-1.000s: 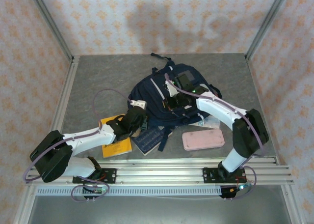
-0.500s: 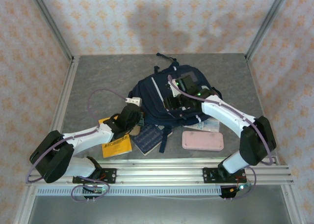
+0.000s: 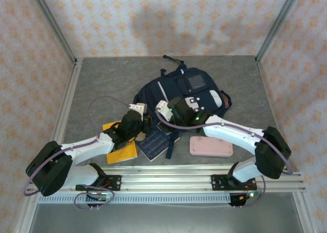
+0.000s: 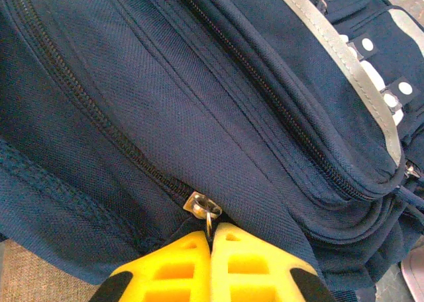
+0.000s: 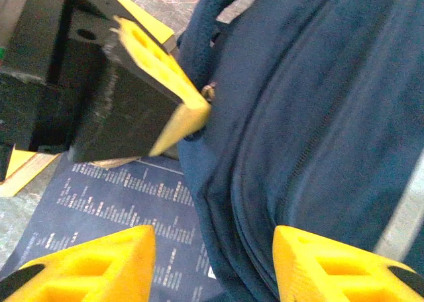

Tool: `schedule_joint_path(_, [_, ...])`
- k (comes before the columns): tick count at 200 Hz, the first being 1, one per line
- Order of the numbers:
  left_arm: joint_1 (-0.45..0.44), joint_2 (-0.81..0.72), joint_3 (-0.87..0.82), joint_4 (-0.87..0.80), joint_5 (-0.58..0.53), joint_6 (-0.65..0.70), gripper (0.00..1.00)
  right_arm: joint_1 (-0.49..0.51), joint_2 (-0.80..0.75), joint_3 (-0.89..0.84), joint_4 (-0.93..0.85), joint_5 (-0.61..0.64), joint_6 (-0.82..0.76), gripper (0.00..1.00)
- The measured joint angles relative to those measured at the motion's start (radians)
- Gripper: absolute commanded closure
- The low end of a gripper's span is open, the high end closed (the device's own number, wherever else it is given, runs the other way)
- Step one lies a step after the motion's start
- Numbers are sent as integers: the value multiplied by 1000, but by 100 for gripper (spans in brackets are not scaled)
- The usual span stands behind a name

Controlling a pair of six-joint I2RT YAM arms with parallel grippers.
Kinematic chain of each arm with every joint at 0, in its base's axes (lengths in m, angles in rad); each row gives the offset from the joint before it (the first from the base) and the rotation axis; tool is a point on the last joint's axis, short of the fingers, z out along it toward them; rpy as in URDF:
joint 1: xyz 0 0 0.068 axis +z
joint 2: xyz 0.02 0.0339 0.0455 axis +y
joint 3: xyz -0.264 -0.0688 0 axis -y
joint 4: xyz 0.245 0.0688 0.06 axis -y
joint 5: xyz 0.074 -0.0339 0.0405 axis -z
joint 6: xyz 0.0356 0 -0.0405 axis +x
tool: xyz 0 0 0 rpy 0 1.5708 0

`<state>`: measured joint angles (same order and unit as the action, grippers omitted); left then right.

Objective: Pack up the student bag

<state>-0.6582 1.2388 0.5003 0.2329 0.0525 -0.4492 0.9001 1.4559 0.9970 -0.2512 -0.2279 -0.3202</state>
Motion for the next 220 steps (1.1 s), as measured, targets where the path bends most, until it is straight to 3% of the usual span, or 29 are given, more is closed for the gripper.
schedule_joint_path(54, [0,0,-6,8,1,0,100,42,132,2,81,138,-51,54])
schedule_joint_path(64, [0,0,-6,11,1,0,100,47,143,2,92,163,-61,65])
schedule_joint_path(88, [0,0,-9,15,0,0,100,48,160,2,118,216,-83,100])
schedule_joint_path(141, [0,-2,-10,18,-5,0,100,53,138,-35,164,258,-129,100])
schedule_joint_path(220, [-1,-33,42,-23,-13,0,100,45,-126,-127,137,254,-263,100])
